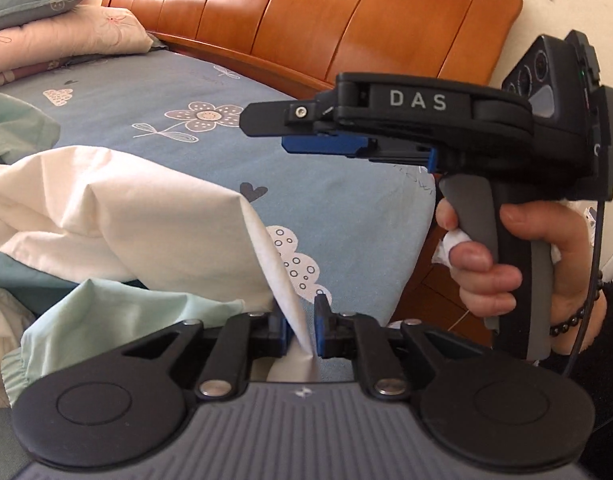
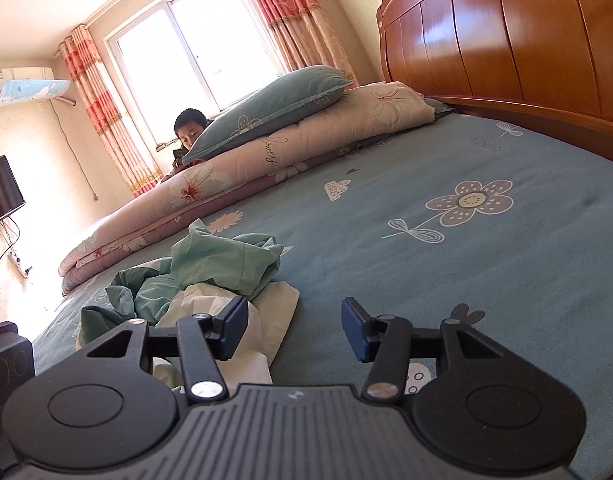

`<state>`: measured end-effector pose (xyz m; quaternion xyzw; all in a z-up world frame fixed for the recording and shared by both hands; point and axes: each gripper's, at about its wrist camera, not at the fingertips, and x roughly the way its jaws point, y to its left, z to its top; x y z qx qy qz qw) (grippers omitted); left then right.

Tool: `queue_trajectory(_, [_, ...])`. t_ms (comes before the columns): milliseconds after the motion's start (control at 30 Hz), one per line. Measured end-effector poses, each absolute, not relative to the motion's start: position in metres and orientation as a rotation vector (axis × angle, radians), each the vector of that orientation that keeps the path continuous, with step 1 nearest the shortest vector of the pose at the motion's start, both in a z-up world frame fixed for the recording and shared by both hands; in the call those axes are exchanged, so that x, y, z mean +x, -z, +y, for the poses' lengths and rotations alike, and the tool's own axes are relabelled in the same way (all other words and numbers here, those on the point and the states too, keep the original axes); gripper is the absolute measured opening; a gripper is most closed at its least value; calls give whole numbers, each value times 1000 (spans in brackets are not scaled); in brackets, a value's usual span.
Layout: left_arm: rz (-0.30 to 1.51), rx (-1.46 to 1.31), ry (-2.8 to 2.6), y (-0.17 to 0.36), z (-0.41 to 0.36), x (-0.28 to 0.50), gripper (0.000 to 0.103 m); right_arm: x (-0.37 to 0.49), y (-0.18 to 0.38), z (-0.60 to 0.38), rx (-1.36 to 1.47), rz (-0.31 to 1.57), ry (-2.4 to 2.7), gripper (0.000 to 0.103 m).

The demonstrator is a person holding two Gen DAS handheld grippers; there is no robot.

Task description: Fold clothes

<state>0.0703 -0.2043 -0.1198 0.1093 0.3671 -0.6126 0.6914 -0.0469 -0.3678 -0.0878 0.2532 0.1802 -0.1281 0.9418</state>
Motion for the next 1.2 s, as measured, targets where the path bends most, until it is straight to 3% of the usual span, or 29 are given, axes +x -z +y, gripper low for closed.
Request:
queue_trajectory(133, [778, 247, 1330, 100, -181, 71, 40, -42, 94, -366, 515, 388, 249, 57])
queue_trajectory(267, [699, 302, 1231, 72, -152, 76, 67, -35, 96, -358, 505, 409, 214, 57])
queue_trajectory(300, [685, 337, 1171, 67, -147, 79, 70, -33, 96, -354, 499, 413, 205, 57])
queue_trajectory(500, [721, 427, 849, 67, -111, 125, 70, -22, 92, -338, 469, 430, 171, 58])
queue_trajectory(800, [738, 322, 638, 75, -71, 193, 70, -3, 86, -314, 367, 502, 123, 64])
queue_trajectory(967, [694, 313, 533, 79, -74, 221, 70, 22, 95, -306, 345, 553, 126, 66])
queue_trajectory(1200, [790, 270, 408, 106, -54, 253, 70, 40, 121, -307, 289, 643, 183, 66])
